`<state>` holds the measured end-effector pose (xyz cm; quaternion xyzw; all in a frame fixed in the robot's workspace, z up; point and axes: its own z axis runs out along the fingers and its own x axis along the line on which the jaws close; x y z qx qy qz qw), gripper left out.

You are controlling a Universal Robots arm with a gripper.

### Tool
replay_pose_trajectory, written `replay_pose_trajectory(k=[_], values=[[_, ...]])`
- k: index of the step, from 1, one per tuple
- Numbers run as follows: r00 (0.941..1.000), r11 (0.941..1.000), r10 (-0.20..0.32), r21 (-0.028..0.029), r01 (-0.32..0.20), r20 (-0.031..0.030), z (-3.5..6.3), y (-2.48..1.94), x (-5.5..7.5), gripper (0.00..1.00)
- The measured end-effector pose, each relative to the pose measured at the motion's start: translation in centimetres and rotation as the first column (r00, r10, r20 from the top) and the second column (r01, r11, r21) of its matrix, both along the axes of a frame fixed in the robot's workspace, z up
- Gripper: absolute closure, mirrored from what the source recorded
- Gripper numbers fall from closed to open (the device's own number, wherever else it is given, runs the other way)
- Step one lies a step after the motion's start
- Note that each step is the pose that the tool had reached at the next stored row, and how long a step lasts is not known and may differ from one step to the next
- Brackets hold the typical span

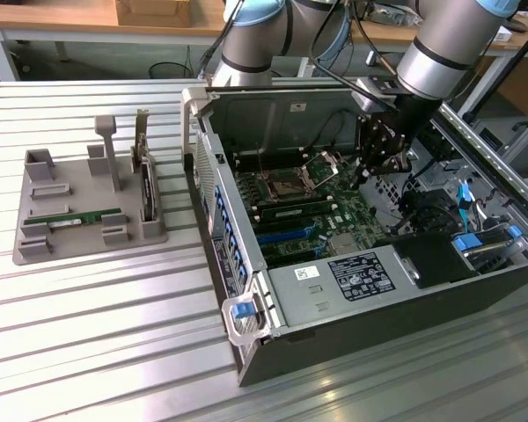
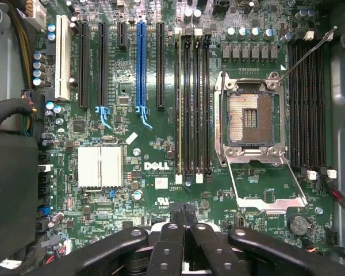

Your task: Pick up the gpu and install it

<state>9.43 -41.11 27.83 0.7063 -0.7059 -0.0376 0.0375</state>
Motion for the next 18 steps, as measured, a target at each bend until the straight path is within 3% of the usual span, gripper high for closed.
replay_pose_trajectory(k=[6,11,15,18], values=[[1.0000,1.0000,0.001,0.0003,-0.001,0.0000,-0.78,0.00,-1.4,0.90],[1.0000,1.0000,0.004,0.0009,-0.004,0.0000,-2.41,0.00,-2.7,0.90],[1.0000,1.0000,0.009,0.0008,-0.009,0.0000,-3.67,0.00,-2.9,0.90],[0.9999,0.9999,0.012,0.0009,-0.012,0.0000,-4.05,0.00,-2.9,0.90]])
